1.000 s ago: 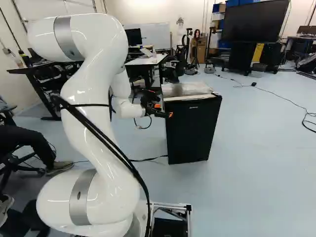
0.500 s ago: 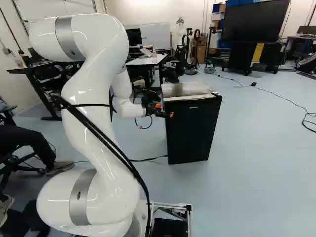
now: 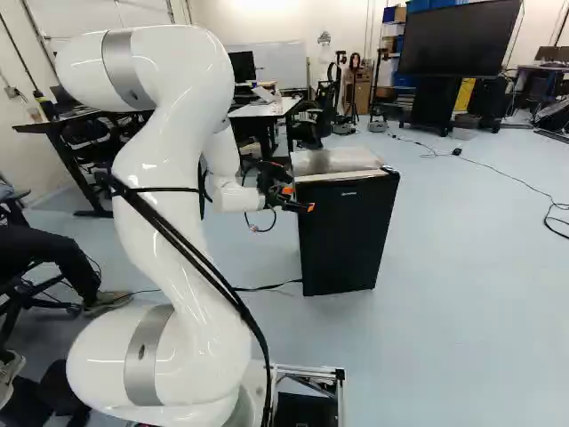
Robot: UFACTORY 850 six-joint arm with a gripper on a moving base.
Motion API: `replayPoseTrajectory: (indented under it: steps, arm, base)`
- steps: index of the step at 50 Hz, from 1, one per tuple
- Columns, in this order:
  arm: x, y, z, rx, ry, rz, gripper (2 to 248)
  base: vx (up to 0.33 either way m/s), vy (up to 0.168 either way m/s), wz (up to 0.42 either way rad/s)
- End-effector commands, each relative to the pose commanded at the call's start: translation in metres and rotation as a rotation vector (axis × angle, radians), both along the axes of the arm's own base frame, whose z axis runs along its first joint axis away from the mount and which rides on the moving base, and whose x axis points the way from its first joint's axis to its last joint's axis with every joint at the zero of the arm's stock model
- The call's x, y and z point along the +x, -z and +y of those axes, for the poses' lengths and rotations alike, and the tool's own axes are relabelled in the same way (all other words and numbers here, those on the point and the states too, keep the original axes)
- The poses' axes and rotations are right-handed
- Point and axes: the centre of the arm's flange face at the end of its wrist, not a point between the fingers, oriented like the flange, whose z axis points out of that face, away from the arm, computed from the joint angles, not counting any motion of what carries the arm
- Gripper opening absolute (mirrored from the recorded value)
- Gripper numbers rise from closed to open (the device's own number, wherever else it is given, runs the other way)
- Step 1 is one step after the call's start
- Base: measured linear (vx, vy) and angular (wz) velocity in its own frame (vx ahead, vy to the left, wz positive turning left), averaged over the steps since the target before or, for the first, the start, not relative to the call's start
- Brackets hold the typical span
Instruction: Open the fridge door
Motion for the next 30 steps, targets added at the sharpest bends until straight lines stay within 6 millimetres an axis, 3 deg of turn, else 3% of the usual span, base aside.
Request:
replayPoseTrajectory:
  steps: [18, 30]
  arm:
    - [-0.002, 0.001, -0.007, 0.009, 0.044, 0.001, 247]
    - [-0.017, 0.000, -0.018, 0.019, 0.103, 0.015, 247]
  base:
    - [0.000, 0.000, 0.000]
    - [0.002, 0.001, 0.006]
